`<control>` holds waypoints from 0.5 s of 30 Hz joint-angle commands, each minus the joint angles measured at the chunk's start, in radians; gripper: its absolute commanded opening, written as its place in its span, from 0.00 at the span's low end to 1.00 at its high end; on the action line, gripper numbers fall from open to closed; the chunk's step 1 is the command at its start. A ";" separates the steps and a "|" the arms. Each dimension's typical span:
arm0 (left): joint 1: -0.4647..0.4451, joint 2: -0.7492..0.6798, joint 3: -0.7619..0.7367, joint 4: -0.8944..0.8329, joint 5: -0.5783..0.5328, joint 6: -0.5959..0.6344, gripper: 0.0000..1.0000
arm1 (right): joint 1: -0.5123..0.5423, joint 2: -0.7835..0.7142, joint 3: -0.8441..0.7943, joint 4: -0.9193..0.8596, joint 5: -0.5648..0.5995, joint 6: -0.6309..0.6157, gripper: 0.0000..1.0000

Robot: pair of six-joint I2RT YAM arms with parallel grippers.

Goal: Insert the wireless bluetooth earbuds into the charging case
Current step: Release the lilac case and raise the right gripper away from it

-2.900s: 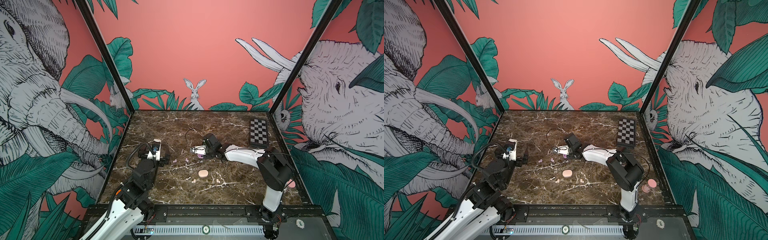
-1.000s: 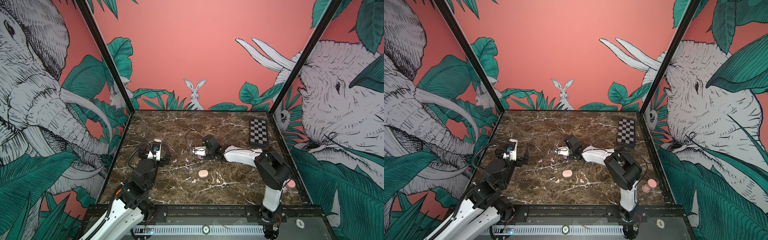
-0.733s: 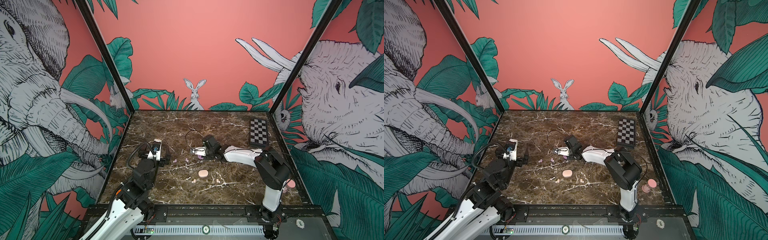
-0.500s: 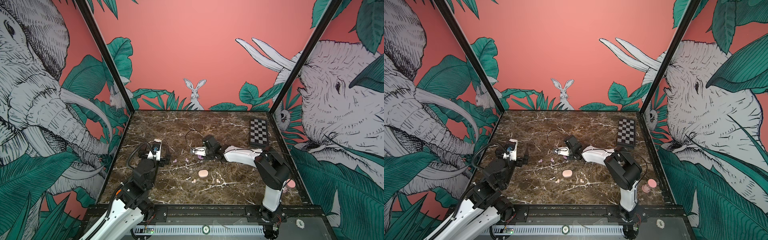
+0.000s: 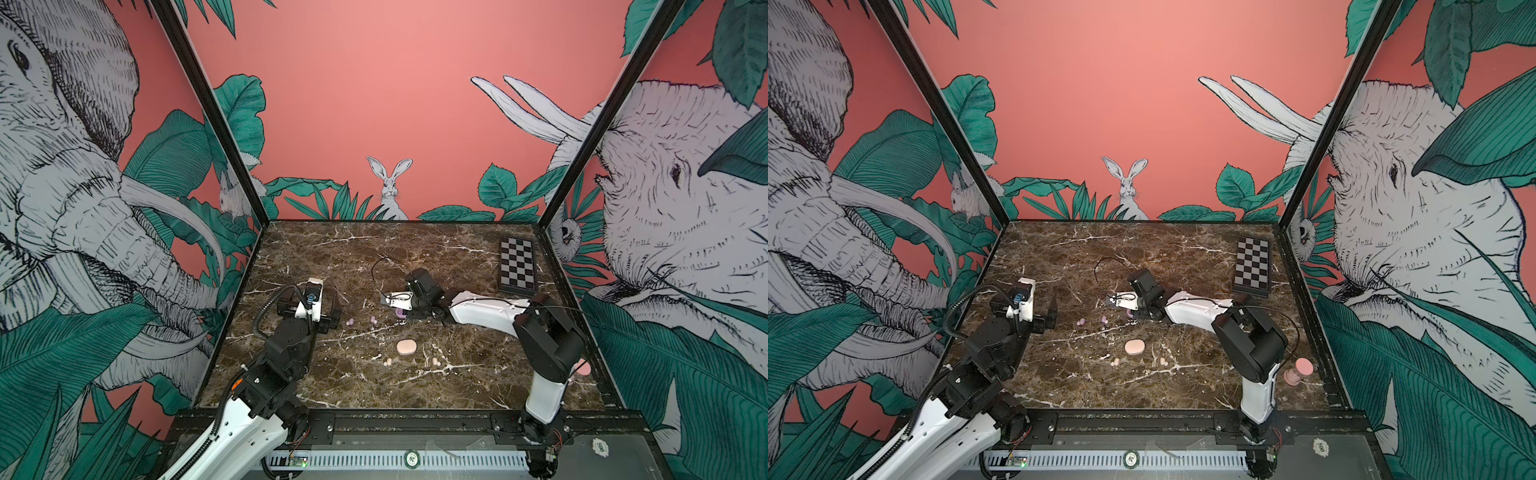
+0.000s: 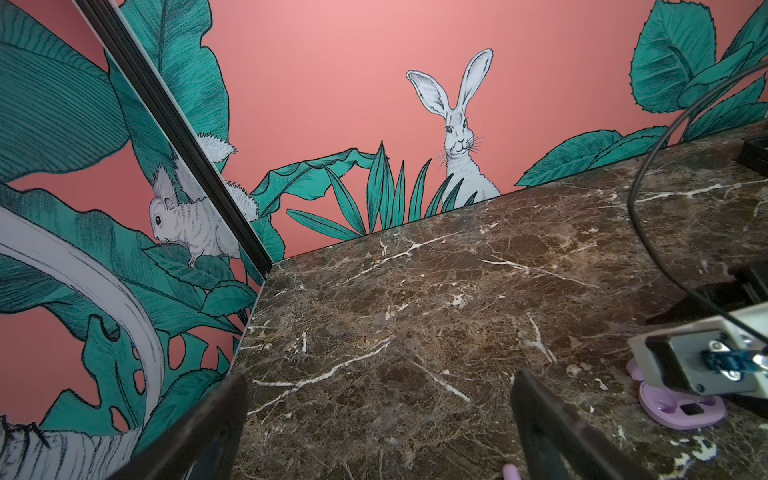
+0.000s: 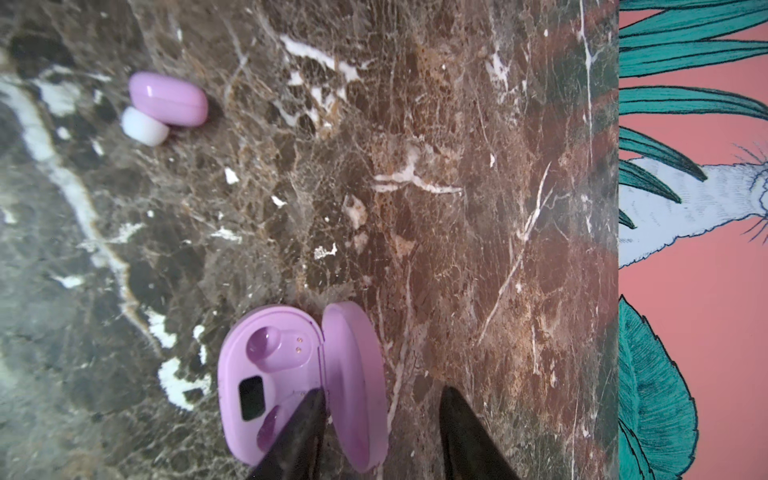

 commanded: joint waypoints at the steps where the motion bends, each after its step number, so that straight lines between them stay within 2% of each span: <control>1: 0.004 -0.001 0.007 0.016 0.000 0.008 0.99 | 0.007 -0.075 -0.008 -0.015 -0.015 0.036 0.45; 7: 0.004 0.001 0.007 0.019 -0.001 0.009 0.99 | 0.029 -0.198 -0.045 -0.022 0.015 0.069 0.45; 12: 0.004 0.008 0.010 0.015 0.000 0.007 0.99 | 0.035 -0.358 -0.049 -0.024 -0.032 0.188 0.48; 13: 0.004 0.009 0.012 0.013 0.002 0.007 0.99 | 0.035 -0.390 -0.054 -0.024 -0.056 0.212 0.51; 14: 0.004 0.012 0.013 0.014 0.003 0.006 0.99 | 0.036 -0.435 -0.064 -0.009 -0.074 0.249 0.63; 15: 0.004 0.013 0.014 0.013 0.002 0.004 0.99 | 0.036 -0.468 -0.073 0.001 -0.086 0.281 0.70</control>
